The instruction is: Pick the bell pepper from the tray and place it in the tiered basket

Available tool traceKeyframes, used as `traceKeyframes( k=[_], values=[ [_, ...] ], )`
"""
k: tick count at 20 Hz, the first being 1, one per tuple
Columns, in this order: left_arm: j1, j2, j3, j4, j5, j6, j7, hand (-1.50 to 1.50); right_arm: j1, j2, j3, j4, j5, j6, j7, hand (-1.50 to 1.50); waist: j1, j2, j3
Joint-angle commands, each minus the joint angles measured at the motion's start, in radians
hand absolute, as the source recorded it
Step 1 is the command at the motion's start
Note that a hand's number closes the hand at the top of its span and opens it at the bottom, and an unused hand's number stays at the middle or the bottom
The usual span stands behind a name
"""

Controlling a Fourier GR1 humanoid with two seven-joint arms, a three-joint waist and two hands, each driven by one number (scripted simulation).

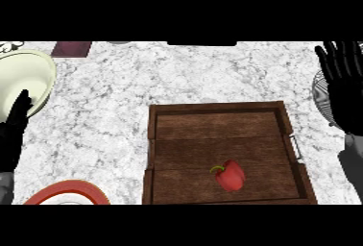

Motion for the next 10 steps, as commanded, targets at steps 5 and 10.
traceKeyframes(
  k=[5, 10],
  values=[
    [-0.082, -0.043, -0.054, -0.005, -0.074, 0.029, 0.033, 0.0, 0.112, 0.054, 0.209, -0.195, 0.051, 0.117, 0.03, 1.5, -0.021, -0.037, 0.021],
    [-0.033, -0.043, -0.045, -0.032, -0.028, -0.004, 0.057, 0.0, 0.315, 0.012, 0.131, -0.058, 0.304, -0.239, 0.042, -1.5, -0.066, -0.042, 0.019]
  ],
)
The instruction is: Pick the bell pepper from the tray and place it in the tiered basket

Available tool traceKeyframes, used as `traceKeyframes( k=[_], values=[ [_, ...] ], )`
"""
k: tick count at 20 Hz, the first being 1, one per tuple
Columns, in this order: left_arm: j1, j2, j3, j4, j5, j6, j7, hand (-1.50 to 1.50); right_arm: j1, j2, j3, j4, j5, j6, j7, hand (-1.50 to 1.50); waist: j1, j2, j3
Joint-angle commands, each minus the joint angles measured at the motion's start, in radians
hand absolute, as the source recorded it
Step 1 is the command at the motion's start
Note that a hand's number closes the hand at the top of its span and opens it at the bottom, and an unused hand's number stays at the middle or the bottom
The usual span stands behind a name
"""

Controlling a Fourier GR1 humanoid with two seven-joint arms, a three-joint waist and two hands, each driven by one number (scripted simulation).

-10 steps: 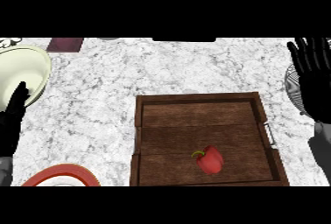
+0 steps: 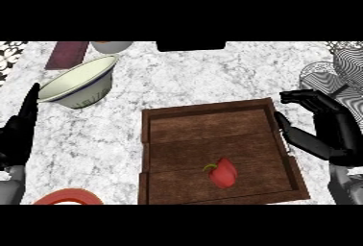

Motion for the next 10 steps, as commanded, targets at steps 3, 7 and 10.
traceKeyframes(
  k=[3, 7, 10],
  values=[
    [0.009, -0.087, -0.101, -0.066, -0.053, 0.031, 0.07, 0.0, 0.295, -0.001, 0.058, -0.17, 0.192, -0.204, -0.001, -1.5, 0.015, 0.001, -0.004],
    [-0.017, -0.074, -0.054, -0.008, -0.03, 0.004, 0.047, 0.0, 0.416, -0.149, 0.059, -0.414, 0.268, -0.174, 0.109, -1.5, 0.015, 0.003, -0.006],
    [-0.033, -0.062, -0.08, -0.056, -0.046, -0.001, 0.111, 0.0, 0.378, -0.321, 0.073, -0.421, 0.33, -0.058, 0.246, -1.5, 0.023, 0.004, -0.008]
  ],
)
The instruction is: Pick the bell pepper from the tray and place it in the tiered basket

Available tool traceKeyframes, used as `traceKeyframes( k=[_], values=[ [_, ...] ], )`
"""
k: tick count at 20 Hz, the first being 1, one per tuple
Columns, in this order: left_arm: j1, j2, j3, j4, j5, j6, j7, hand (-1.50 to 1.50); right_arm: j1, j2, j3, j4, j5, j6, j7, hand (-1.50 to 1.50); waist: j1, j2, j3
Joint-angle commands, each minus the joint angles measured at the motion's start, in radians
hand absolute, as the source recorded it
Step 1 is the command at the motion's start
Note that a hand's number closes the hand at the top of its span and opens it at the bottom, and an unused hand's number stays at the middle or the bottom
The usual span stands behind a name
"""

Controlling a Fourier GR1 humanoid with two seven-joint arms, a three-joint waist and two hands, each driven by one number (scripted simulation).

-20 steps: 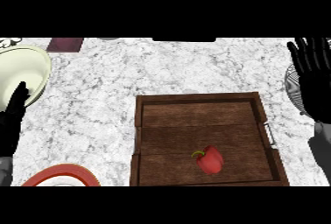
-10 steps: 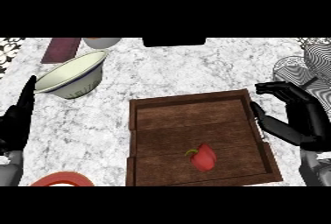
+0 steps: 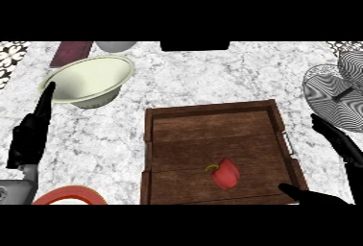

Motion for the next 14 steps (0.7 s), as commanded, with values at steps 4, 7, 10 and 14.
traceKeyframes(
  k=[4, 7, 10, 14],
  values=[
    [-0.025, -0.025, -0.03, 0.015, -0.02, -0.001, 0.035, 0.0, 0.031, -0.311, 0.047, -0.209, 0.167, 0.168, 0.3, -1.5, 0.008, 0.007, -0.008],
    [-0.033, -0.03, -0.035, 0.008, -0.013, -0.019, 0.033, 0.0, -0.051, -0.341, 0.103, -0.325, 0.221, 0.207, 0.54, -1.5, 0.032, 0.01, -0.008],
    [-0.061, -0.056, -0.037, 0.054, -0.031, -0.007, 0.001, 0.0, -0.178, -0.354, 0.085, -0.376, 0.175, 0.285, 0.75, -1.5, 0.04, 0.015, -0.006],
    [-0.034, -0.063, -0.036, 0.051, -0.031, -0.022, -0.017, 0.0, -0.325, -0.214, 0.278, -0.38, 0.319, 0.269, 0.995, -1.5, 0.059, 0.015, -0.006]
  ],
)
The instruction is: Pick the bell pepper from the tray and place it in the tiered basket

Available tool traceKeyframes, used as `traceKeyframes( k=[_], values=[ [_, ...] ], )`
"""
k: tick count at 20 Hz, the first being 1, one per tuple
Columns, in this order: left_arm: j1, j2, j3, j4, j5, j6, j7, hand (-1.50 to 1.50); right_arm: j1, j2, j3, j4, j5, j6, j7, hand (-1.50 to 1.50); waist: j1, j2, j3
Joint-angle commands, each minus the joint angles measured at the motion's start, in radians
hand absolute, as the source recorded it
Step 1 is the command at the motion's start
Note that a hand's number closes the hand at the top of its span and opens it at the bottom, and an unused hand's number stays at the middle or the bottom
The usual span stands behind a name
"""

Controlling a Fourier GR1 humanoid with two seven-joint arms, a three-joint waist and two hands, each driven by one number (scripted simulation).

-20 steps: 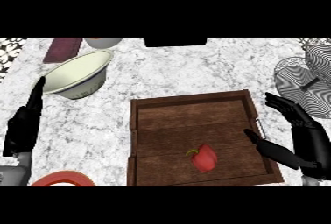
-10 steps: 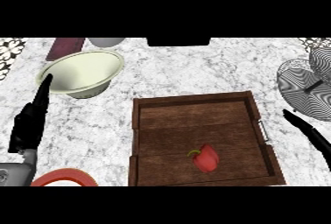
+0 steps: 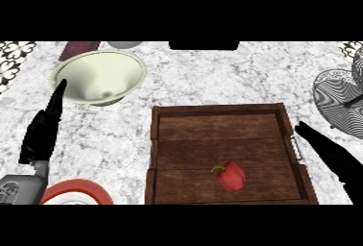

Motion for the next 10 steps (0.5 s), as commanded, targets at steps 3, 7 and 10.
traceKeyframes(
  k=[3, 7, 10],
  values=[
    [-0.001, -0.011, 0.004, 0.047, -0.004, -0.034, -0.02, 0.0, -0.221, 0.157, 0.167, 0.086, 0.078, 0.091, 0.286, -1.5, 0.007, 0.005, -0.001],
    [-0.013, -0.017, 0.025, 0.03, -0.005, -0.024, 0.0, 0.0, -0.297, 0.242, 0.233, 0.09, 0.09, 0.168, 0.455, -1.5, -0.001, 0.002, 0.0],
    [-0.008, -0.031, 0.012, 0.05, -0.02, -0.03, -0.025, 0.0, -0.343, 0.305, 0.267, 0.192, 0.125, 0.182, 0.467, -1.5, -0.002, 0.003, 0.0]
  ],
)
